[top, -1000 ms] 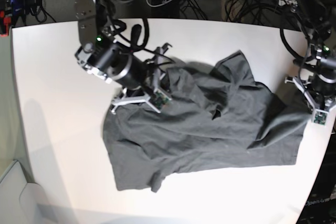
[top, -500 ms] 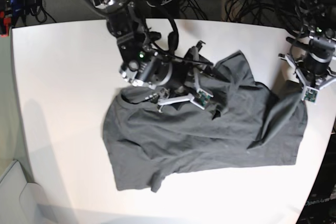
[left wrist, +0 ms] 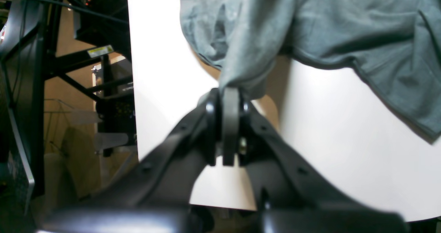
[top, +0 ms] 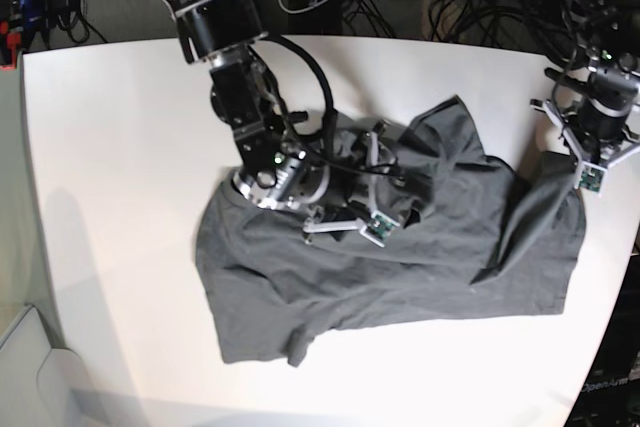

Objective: Layout the t-shirt on the table in an organized manner, then fold the t-shirt properly

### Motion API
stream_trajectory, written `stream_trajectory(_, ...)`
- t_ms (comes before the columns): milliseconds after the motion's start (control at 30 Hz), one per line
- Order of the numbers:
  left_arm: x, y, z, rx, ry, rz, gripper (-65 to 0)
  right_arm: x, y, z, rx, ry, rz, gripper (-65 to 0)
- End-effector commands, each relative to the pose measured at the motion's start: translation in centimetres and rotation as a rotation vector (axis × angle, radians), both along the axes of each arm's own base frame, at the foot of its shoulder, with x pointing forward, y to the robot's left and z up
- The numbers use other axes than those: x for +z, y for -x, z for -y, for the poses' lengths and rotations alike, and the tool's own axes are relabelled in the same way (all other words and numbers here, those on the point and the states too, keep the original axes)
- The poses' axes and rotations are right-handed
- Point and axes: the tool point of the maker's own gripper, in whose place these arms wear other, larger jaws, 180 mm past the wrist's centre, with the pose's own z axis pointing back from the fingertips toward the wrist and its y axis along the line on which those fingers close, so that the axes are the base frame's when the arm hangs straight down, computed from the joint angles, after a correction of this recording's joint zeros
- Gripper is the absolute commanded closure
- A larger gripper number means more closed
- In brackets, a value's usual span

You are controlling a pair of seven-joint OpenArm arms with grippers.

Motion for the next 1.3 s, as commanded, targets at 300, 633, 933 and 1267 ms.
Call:
stream_trajectory(300, 1.2, -0.5, -0.1, -0.006, -0.012, 0.042, -0.5, 1.2, -1.0, -1.3, 0.005, -0.087, 0.025, -36.8)
stream_trajectory(633, 1.2, -0.5, -0.1, -0.006, -0.012, 0.042, -0.5, -0.3, 0.8, -3.8, 0.065, -0.158, -0.085, -10.9)
stream_trajectory(933, 1.9, -0.3, -0.9, 0.010, -0.029, 0.055, -0.5, 7.6, -1.2, 0.8, -0.017, -0.136, 0.151, 0.0)
stream_trajectory(1267, 4.5, -1.6, -2.1, 0.057, -0.033, 0.145, -0.5, 12.4, 0.9, 10.3, -0.168, -0.012, 0.356, 0.0)
